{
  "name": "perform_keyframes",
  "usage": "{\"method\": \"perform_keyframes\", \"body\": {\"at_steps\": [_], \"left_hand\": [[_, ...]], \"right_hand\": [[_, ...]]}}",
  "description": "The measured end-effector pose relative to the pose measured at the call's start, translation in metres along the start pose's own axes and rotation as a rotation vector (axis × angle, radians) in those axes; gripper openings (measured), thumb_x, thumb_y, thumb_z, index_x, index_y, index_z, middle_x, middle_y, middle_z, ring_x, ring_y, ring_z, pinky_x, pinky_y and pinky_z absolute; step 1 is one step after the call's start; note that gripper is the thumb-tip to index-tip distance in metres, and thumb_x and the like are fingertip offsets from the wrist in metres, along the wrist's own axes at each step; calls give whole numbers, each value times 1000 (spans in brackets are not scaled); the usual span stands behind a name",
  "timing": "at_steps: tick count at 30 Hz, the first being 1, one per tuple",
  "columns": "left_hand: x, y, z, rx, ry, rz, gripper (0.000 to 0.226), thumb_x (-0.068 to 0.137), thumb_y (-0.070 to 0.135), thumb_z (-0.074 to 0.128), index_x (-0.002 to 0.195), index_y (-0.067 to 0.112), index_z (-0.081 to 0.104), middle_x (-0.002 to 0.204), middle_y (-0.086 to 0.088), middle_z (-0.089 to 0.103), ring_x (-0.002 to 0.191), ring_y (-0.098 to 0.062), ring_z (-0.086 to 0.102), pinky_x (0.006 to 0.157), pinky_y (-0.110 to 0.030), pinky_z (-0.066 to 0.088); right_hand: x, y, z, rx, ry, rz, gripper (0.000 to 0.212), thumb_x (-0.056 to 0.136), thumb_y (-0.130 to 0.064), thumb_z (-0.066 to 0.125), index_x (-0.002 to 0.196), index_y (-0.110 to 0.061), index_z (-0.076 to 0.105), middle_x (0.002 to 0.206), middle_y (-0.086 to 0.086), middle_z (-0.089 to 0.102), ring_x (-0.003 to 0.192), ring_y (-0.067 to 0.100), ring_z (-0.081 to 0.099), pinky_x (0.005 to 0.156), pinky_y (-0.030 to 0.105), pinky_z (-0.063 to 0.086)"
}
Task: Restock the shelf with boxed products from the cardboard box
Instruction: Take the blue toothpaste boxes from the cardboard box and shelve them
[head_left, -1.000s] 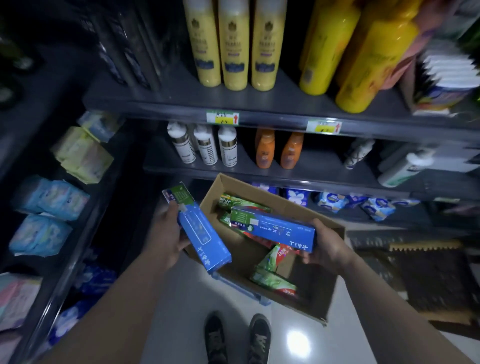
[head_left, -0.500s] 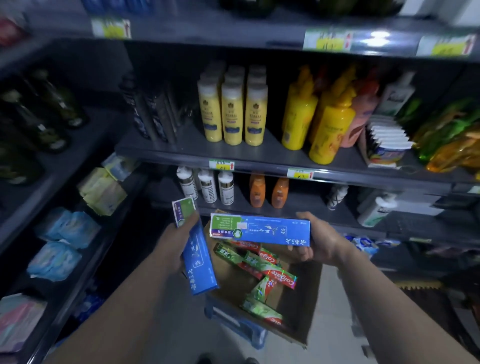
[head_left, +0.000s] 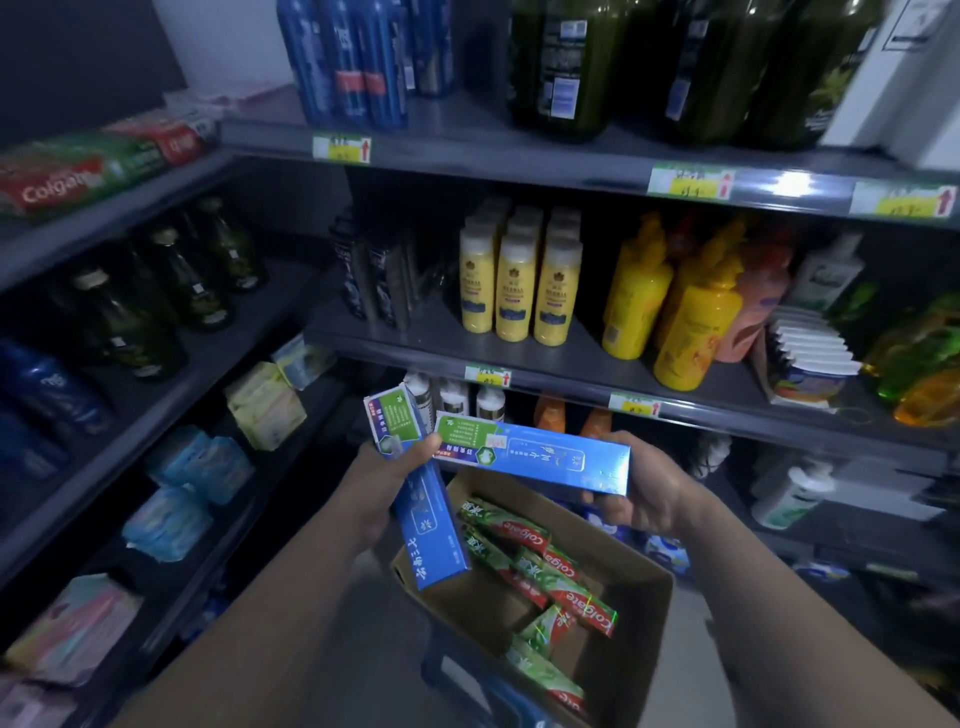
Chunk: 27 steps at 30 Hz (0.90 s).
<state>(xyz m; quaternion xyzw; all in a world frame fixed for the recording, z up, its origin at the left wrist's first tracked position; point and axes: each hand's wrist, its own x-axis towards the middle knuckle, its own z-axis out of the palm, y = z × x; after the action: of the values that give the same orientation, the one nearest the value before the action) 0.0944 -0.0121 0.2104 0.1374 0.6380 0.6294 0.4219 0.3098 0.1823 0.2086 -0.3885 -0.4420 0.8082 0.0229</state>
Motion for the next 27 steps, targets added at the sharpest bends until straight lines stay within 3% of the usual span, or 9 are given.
{"method": "perform_keyframes", "body": {"at_steps": [4,7,14,17,19,21,25,27], "left_hand": [[-7,1,-6,-90,58,23,25,78,15,76,102,13,67,97,-7,73,86,-25,69,74,-38,54],[-14,4,-10,-168,81,14,10,79,14,74,87,16,70,84,-4,74,84,-26,67,77,-39,54],[-34,34,-45,-421,129,3,24,80,20,71,102,11,67,103,-16,70,78,-26,71,65,-38,57],[-48,53,-72,-472,168,55,14,82,22,68,93,14,69,101,-11,73,78,-24,71,75,-39,54],[-62,67,-96,-505,191,105,9,86,20,64,90,14,68,90,-7,75,73,-21,72,73,-39,53],[-78,77,-122,-496,231,136,10,86,19,63,93,14,68,92,-7,74,78,-22,71,75,-39,53],[-115,89,-180,-414,338,175,20,82,16,68,101,14,68,100,-11,73,84,-26,70,70,-36,56],[-137,94,-204,-380,379,200,20,79,12,70,100,11,69,98,-12,73,81,-27,70,72,-37,57]], "right_hand": [[3,-7,20,28,0,-15,55,99,-36,26,92,1,66,63,21,56,33,18,40,34,18,34],[4,-12,44,67,-47,-30,60,100,-38,27,79,-3,72,63,21,57,36,17,42,39,18,36],[7,-20,115,47,-281,14,52,100,-43,33,99,-4,67,74,19,63,45,17,55,48,24,50],[9,-22,158,-41,-333,15,48,92,-51,44,98,-7,61,80,14,58,48,17,58,51,26,53],[11,-21,188,-132,-382,12,51,87,-56,47,98,-8,61,74,10,60,51,18,62,54,29,56],[12,-19,219,-245,-440,15,54,82,-60,51,97,-10,65,70,9,64,56,19,66,59,31,58],[11,-12,289,-533,-468,-91,57,71,-56,69,110,-15,70,101,8,72,86,20,67,88,36,52],[6,-10,329,-609,-457,-200,61,68,-55,77,111,-12,71,111,12,70,97,20,60,90,35,43]]}}
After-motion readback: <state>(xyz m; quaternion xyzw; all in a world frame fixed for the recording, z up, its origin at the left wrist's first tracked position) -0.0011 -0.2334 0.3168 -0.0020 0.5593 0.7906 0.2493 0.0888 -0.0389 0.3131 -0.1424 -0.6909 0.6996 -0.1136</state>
